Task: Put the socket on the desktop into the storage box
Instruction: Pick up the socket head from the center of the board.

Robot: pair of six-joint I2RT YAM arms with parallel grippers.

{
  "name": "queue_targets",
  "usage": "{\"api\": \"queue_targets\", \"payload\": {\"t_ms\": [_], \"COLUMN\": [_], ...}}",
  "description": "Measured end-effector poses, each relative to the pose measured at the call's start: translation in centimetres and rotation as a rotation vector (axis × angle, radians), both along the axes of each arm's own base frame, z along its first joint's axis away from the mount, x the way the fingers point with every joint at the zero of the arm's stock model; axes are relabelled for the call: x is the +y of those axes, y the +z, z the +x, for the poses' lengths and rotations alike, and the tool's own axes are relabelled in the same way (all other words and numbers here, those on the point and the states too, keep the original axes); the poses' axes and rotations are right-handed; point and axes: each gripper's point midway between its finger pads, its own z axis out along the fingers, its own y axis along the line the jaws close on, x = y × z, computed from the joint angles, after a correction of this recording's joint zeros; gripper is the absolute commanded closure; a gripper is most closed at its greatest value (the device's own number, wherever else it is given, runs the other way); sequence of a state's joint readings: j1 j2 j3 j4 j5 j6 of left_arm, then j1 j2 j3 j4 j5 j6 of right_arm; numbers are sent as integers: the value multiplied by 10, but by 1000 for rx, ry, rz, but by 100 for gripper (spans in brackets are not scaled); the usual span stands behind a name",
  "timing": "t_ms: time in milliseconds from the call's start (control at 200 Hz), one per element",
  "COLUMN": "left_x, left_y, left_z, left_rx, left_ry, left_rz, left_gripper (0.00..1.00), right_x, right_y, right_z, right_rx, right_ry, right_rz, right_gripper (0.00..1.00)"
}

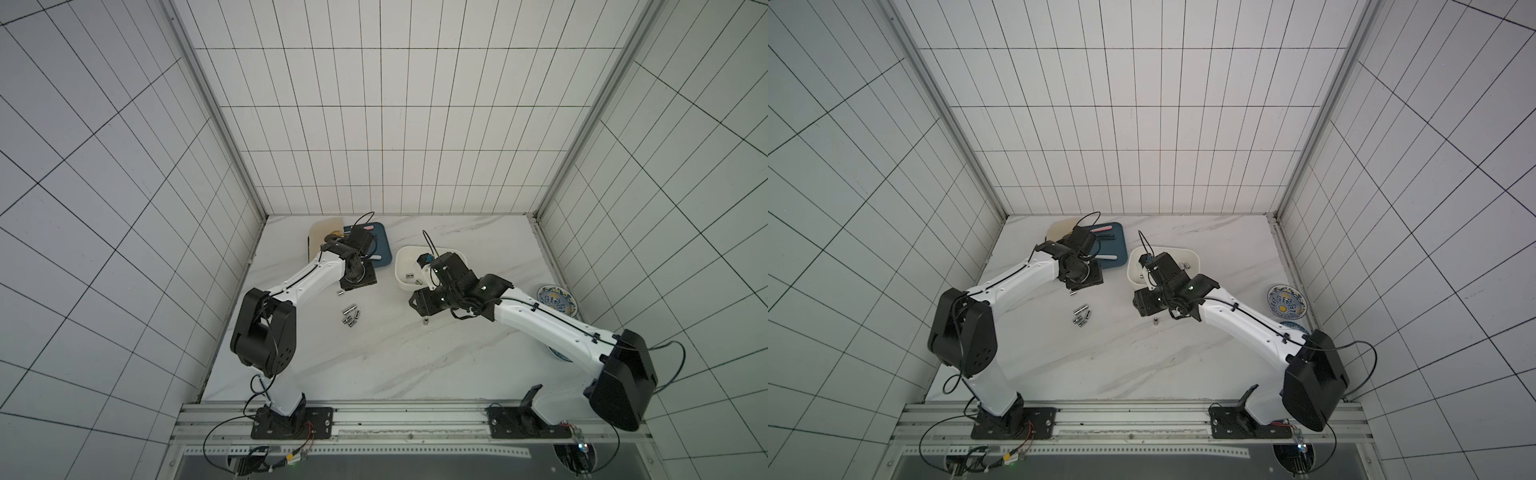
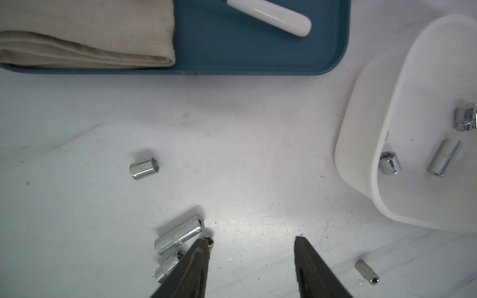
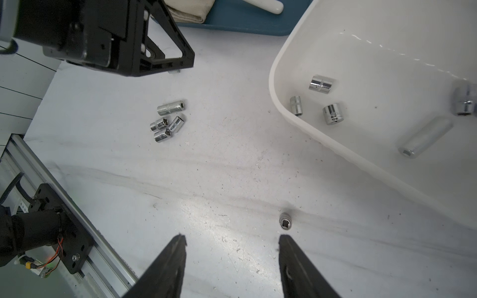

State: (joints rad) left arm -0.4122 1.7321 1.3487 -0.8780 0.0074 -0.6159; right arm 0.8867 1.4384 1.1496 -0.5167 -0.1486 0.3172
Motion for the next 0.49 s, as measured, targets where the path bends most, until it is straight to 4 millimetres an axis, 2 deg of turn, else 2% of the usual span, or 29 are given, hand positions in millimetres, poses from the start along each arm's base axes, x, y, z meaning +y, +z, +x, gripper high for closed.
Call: {"api": "queue_targets", "payload": {"t_ms": [230,495], "left_x": [37,55], "left_y": [-15,-23], "left_z": [-2,2], "left_rx": [30,40], "left_ry": [92,152], "left_rz": [47,80], "left_gripper": [37,43], "right_x": [24,40], "right_y": [1,-4], "right_z": [-3,-6], "right_rx": [-8,-7], "right_ry": [52,87], "right_rz": [0,-6], "right_gripper": [40,40]}}
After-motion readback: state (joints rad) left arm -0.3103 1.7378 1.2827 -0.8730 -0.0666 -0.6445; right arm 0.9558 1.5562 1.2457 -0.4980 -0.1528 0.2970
